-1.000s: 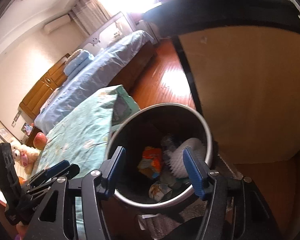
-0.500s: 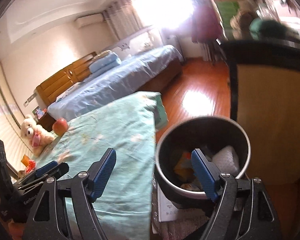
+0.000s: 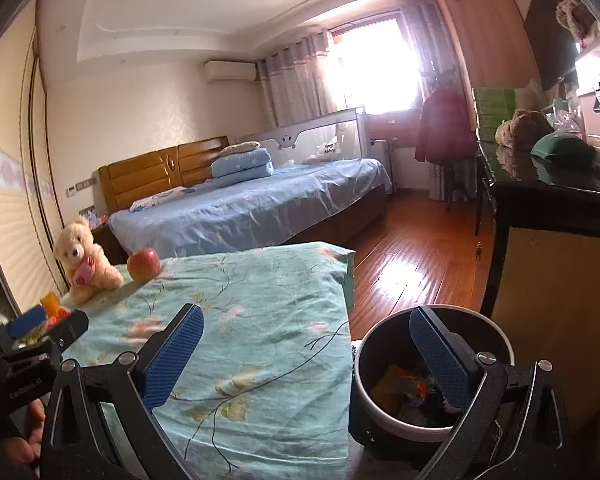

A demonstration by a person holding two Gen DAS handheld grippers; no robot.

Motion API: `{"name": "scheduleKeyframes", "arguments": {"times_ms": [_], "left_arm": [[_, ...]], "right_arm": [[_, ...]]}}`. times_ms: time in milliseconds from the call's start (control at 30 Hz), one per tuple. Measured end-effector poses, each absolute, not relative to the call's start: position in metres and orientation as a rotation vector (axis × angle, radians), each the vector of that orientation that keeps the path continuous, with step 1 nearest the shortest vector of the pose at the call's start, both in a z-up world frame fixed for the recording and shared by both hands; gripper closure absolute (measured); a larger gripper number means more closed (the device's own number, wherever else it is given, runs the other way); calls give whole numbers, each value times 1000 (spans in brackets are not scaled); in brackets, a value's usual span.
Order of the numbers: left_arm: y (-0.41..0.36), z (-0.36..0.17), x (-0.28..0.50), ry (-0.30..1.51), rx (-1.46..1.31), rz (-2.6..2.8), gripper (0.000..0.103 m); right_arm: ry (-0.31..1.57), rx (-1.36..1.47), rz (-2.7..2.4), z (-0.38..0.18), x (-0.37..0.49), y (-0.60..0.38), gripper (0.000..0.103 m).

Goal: Collect trash

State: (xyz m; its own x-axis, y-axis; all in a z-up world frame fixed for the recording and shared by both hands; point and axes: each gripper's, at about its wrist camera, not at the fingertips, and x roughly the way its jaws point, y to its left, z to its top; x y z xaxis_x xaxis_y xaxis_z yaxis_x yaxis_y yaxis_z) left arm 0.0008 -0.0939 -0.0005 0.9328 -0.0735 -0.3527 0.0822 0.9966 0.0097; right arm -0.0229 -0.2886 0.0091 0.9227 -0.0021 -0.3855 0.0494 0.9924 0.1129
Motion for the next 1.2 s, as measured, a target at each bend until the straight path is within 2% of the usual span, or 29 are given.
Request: {"name": "scheduleKeyframes", "arguments": {"times_ms": [1200], "left_arm": [[-87,-1,-1,355,10,-30,0]], "right_arm": [[442,108,8,-3,-17,-279,0]]}}
